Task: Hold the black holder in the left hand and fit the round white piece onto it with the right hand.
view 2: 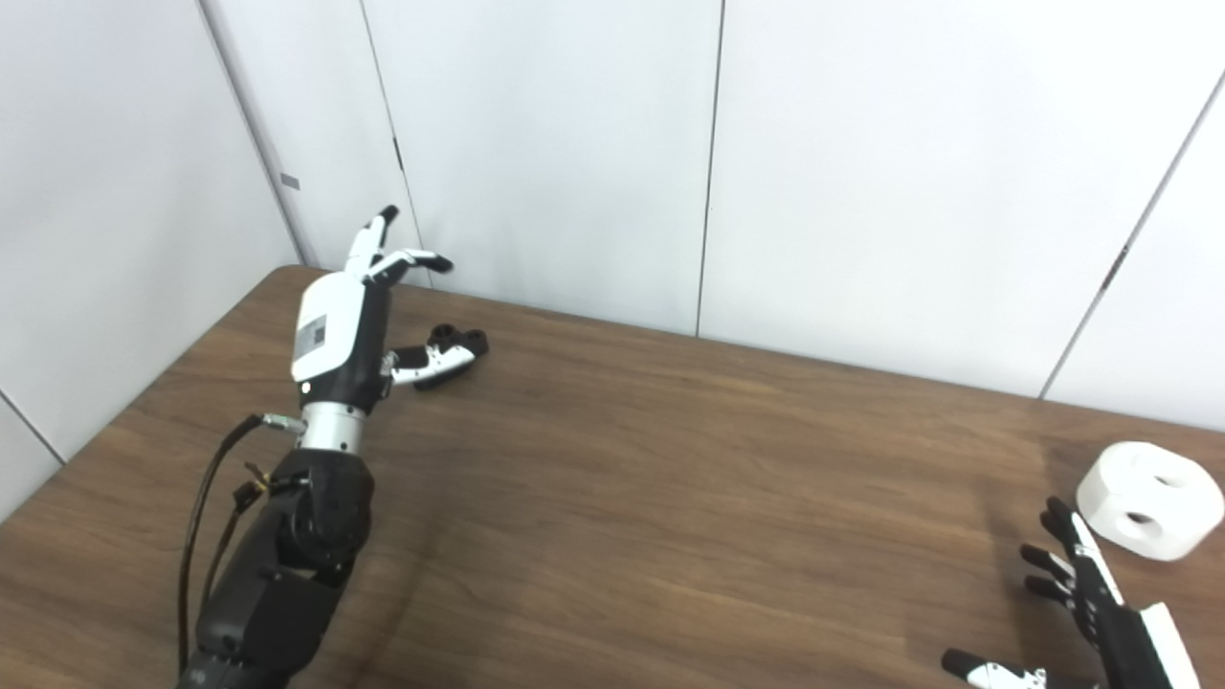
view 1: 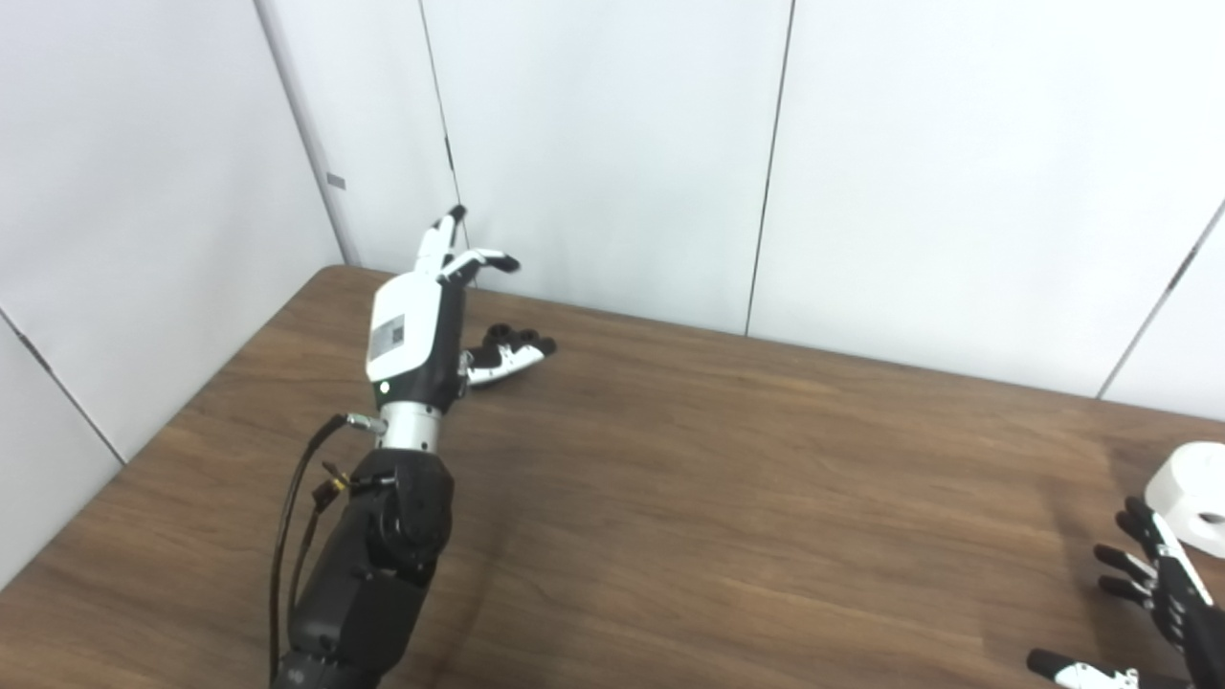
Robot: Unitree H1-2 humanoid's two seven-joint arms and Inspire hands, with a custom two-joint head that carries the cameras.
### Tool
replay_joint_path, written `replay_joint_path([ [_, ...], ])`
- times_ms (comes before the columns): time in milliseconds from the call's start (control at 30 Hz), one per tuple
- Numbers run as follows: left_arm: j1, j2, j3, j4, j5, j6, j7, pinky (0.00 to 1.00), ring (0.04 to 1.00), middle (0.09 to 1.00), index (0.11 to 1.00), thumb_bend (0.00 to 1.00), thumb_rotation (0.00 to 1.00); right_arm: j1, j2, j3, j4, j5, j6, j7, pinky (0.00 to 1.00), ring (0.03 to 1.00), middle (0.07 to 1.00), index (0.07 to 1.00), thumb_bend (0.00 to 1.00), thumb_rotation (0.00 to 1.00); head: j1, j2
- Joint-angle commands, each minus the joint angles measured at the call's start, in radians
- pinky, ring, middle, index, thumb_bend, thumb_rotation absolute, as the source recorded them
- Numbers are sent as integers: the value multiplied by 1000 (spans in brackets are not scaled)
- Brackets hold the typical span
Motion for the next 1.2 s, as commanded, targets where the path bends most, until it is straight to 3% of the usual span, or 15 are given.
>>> replay_joint_path([
  [0, -52, 52, 18, -3, 16, 23, 26, 855, 1000, 1000, 674, 857, 179, -23, -17, -11, -14, 11, -6, 0, 819, 867, 960, 978, 851, 193, 0, 1],
  [167, -71, 90, 18, 24, 12, 98, -2, 954, 1000, 1000, 729, 922, 274, -22, -20, -13, -17, 18, -9, 2, 829, 866, 965, 977, 847, 172, 3, 7],
  [267, -82, 106, 14, 36, -4, 137, -27, 992, 1000, 1000, 760, 960, 280, -21, -22, -13, -19, 16, -7, 0, 824, 860, 965, 976, 839, 155, 5, 7],
  [500, -103, 145, 4, 116, -64, 165, -83, 1000, 1000, 1000, 773, 1000, 271, -30, -21, -11, 2, 22, -22, -3, 807, 852, 962, 977, 836, 157, 6, 2],
  [600, -113, 164, -6, 148, -87, 175, -119, 1000, 1000, 1000, 831, 1000, 339, -32, -18, -8, 7, 17, -26, -6, 815, 858, 938, 974, 846, 148, 0, -1],
  [833, -134, 211, -65, 198, -78, 217, -181, 1000, 1000, 1000, 873, 1000, 455, -33, -14, -4, 1, -2, -15, -11, 796, 847, 921, 968, 858, 160, -3, -4],
  [1167, -160, 238, -125, 224, -88, 245, -234, 1000, 1000, 1000, 870, 1000, 464, -35, -17, -3, 3, -12, -13, -13, 759, 836, 927, 967, 860, 195, -7, 0],
])
